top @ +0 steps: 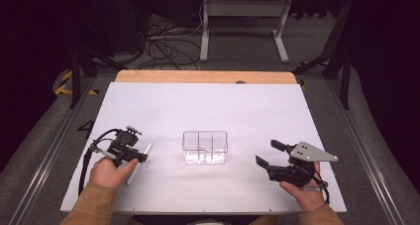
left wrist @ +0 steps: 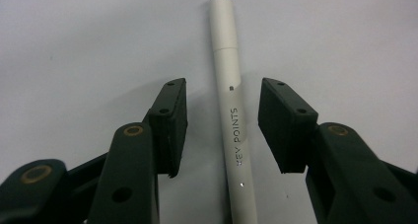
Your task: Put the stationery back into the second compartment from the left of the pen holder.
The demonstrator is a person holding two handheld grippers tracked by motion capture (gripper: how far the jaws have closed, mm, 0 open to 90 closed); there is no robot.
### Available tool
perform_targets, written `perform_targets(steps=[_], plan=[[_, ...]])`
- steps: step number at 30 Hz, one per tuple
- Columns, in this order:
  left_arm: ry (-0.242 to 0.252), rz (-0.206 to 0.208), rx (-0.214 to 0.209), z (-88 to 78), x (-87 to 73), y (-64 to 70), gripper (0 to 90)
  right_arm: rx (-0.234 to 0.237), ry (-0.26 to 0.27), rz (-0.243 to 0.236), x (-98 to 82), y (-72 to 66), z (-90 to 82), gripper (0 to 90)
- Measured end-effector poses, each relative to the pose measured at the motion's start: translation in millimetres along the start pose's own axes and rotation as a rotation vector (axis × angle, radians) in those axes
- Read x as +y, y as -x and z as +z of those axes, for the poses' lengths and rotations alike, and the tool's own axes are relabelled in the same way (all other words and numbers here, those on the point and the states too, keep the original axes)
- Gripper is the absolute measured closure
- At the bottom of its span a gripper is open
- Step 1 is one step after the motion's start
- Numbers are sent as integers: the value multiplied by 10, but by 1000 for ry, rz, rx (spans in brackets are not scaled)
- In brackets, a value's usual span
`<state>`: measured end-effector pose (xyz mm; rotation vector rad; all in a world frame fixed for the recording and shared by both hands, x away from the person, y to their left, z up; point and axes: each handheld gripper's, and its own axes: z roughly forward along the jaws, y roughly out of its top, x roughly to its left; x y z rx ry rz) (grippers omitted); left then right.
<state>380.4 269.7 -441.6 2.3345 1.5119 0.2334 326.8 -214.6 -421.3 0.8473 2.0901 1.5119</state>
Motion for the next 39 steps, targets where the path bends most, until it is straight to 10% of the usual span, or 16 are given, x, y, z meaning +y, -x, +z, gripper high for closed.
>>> perform_targets(steps=[39], plan=[[-5, -47, 52, 64, 25, 67, 782, 9, -4, -13, -15, -14, 19, 242]])
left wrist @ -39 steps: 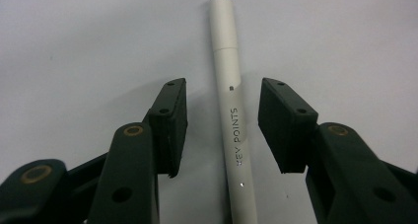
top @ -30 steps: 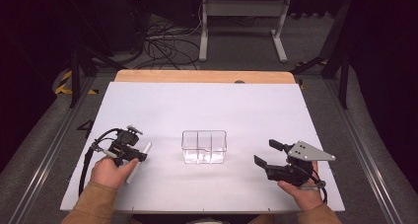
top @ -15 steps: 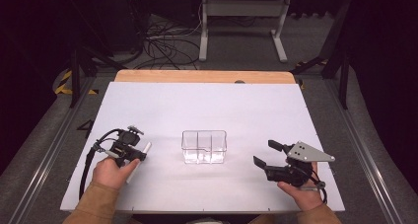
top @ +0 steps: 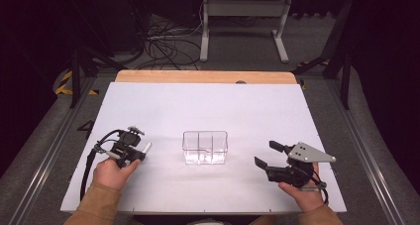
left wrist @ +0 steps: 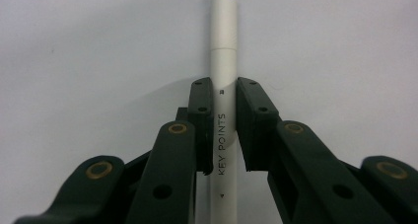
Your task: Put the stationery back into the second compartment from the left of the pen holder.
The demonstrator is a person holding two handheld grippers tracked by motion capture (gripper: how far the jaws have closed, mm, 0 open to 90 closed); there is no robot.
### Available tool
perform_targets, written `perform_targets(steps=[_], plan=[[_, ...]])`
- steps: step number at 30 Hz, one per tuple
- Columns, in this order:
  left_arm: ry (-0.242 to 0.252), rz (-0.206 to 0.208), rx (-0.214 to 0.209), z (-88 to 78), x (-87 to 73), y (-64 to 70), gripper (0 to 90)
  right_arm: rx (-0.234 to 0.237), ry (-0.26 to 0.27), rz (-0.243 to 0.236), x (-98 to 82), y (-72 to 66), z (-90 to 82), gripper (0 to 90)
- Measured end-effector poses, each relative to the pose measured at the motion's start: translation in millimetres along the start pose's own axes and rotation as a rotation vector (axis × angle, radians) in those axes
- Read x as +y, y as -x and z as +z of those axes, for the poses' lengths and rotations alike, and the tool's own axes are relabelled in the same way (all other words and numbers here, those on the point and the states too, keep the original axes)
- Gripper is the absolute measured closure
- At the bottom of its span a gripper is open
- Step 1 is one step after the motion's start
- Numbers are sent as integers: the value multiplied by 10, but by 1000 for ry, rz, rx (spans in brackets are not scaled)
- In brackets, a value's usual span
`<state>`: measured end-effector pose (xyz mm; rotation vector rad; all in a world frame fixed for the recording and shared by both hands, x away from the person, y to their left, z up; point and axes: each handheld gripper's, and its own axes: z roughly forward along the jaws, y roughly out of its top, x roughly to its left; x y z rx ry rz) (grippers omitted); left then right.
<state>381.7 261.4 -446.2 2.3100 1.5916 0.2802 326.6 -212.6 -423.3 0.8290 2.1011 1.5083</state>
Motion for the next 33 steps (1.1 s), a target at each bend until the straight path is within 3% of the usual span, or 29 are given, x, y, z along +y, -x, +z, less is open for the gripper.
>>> perform_targets(steps=[6, 19, 21, 26, 28, 30, 33], plan=[[43, 13, 5, -101, -4, 11, 784, 0, 1, 1, -2, 1, 2, 243], [292, 26, -50, -434, -39, 33, 784, -2, 2, -5, -4, -3, 5, 247], [331, 44, -52, -475, -38, 30, 784, -2, 2, -5, -5, -4, 6, 247], [414, 58, -97, -567, -30, 42, 784, 1, 1, -5, -10, -9, 12, 247], [459, 50, -129, -603, -30, 40, 784, 1, 2, -5, -10, -10, 12, 247], [502, 48, -190, -640, -36, 26, 783, 1, 3, -6, -10, -14, 11, 248], [557, 48, -222, -688, -44, 23, 783, 3, 3, -4, -15, -13, 12, 247]])
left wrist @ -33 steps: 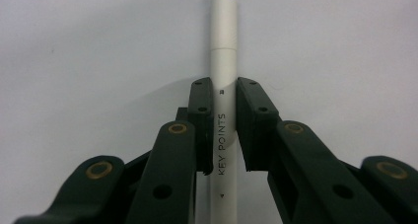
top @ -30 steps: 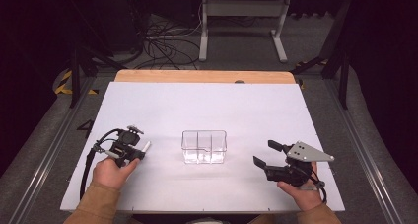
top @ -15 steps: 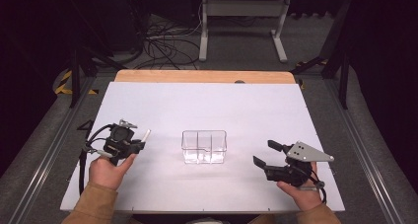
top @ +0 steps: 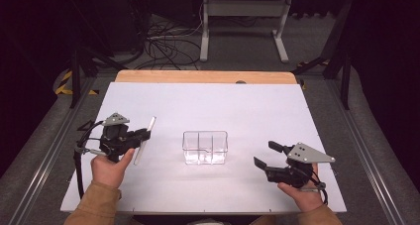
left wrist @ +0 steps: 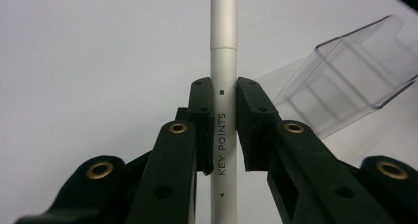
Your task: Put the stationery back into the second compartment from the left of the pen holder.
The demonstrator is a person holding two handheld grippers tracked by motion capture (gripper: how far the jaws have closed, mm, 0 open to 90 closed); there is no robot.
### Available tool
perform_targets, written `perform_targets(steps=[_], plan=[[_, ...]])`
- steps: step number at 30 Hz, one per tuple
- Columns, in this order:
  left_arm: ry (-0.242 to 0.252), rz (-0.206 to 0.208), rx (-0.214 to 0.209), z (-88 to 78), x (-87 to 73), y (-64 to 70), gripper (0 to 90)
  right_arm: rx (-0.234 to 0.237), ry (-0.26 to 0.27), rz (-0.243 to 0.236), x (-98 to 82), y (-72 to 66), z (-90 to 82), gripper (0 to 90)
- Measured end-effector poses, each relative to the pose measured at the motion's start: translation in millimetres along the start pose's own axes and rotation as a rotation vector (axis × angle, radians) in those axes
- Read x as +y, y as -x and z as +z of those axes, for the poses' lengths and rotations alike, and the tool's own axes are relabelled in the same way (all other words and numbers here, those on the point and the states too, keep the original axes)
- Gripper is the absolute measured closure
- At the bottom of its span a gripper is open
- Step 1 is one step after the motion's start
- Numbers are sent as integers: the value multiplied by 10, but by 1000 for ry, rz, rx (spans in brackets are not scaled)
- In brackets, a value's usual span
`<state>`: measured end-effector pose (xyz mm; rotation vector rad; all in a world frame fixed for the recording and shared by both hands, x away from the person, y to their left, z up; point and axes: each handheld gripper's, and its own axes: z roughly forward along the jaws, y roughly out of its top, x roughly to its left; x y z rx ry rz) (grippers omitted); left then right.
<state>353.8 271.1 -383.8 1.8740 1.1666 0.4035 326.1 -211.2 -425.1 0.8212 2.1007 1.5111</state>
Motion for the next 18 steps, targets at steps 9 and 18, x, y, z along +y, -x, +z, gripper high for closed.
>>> perform_targets(steps=[9, 18], plan=[[130, 13, -72, -56, 60, 66, 783, 6, -6, 0, -32, -10, 24, 245], [240, 68, -149, -75, 144, 154, 784, 5, -5, 7, -64, -12, 18, 238]])
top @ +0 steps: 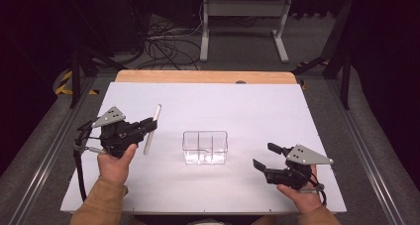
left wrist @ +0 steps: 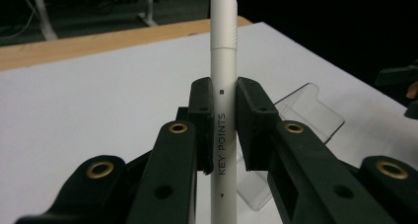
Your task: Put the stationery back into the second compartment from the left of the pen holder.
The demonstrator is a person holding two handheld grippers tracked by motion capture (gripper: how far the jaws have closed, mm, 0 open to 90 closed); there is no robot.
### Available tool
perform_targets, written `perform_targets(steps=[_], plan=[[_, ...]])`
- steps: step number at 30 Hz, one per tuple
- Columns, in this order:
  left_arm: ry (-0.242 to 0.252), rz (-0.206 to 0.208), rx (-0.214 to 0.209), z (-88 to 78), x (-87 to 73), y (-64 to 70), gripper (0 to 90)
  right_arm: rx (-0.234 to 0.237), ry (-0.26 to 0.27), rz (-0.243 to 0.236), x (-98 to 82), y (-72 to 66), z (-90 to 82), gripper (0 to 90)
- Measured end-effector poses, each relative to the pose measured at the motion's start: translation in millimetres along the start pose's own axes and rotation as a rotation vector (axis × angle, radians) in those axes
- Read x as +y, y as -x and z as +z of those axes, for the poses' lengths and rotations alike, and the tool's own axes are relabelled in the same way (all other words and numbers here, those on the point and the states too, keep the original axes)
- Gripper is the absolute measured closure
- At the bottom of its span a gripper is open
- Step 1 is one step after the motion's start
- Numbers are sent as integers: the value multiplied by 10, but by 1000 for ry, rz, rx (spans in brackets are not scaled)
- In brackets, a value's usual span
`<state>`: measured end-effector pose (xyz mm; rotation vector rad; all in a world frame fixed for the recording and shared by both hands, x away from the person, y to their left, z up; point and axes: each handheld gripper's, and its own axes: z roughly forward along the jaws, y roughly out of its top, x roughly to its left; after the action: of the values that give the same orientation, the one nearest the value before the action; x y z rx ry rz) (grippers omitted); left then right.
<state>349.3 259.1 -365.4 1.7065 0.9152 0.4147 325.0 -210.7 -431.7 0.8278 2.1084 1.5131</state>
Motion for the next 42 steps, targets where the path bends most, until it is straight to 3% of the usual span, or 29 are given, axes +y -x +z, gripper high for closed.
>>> perform_targets(steps=[8, 14, 22, 24, 34, 39, 42], plan=[[48, 83, -64, 90, 80, 98, 784, 1, 0, 3, -23, -7, -20, 238], [89, 71, -130, 172, 138, 172, 784, 0, 0, 4, -31, -8, -28, 238], [128, 88, -194, 305, 223, 283, 784, 11, -1, 7, -38, -13, -14, 238], [137, 108, -196, 336, 239, 304, 784, 12, -2, 6, -38, -13, -15, 238], [188, 127, -253, 546, 269, 442, 785, 15, -1, 9, -40, -11, -18, 238], [204, 169, -273, 676, 251, 502, 784, 17, -3, 10, -46, -6, -19, 237], [207, 165, -293, 747, 235, 518, 785, 18, -3, 7, -48, -7, -21, 237]])
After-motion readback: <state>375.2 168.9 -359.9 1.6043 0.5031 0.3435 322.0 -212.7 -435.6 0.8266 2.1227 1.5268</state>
